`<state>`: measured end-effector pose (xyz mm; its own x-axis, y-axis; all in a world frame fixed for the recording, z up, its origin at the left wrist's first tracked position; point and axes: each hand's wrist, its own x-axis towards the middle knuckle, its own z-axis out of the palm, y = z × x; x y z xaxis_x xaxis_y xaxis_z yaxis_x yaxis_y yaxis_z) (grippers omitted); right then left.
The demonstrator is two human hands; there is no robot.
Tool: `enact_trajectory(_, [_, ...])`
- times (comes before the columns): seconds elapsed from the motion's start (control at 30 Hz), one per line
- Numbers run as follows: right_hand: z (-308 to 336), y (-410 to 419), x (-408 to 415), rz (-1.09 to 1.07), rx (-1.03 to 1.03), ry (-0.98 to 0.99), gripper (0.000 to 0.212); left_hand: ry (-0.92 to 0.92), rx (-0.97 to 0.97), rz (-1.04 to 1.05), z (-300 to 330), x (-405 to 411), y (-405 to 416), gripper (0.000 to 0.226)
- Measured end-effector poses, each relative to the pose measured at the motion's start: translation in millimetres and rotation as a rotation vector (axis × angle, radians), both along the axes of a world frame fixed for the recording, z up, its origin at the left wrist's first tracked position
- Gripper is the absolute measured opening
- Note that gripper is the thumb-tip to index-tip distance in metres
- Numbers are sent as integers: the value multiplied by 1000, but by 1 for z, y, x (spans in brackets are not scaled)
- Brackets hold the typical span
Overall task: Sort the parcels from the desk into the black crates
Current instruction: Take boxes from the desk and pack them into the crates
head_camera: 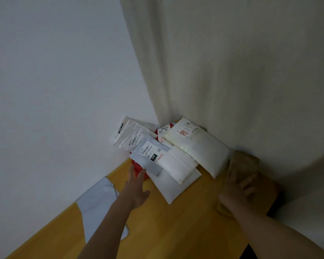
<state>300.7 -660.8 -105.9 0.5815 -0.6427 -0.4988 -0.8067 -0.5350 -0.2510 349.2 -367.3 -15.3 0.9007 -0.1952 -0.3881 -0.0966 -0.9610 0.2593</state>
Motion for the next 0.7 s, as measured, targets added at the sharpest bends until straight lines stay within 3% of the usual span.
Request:
enact_trajectory(0.27, [37, 13, -3, -34, -137, -260, 79, -31, -72, -16, 43, 7, 12, 81])
enact_trajectory(0.47, [74, 36, -13, 53, -272, -382, 89, -68, -191, -39, 82, -15, 14, 72])
enact_trajectory(0.7, [132, 90, -16, 242, -205, -785, 95, -16, -343, 40, 113, -41, 30, 66])
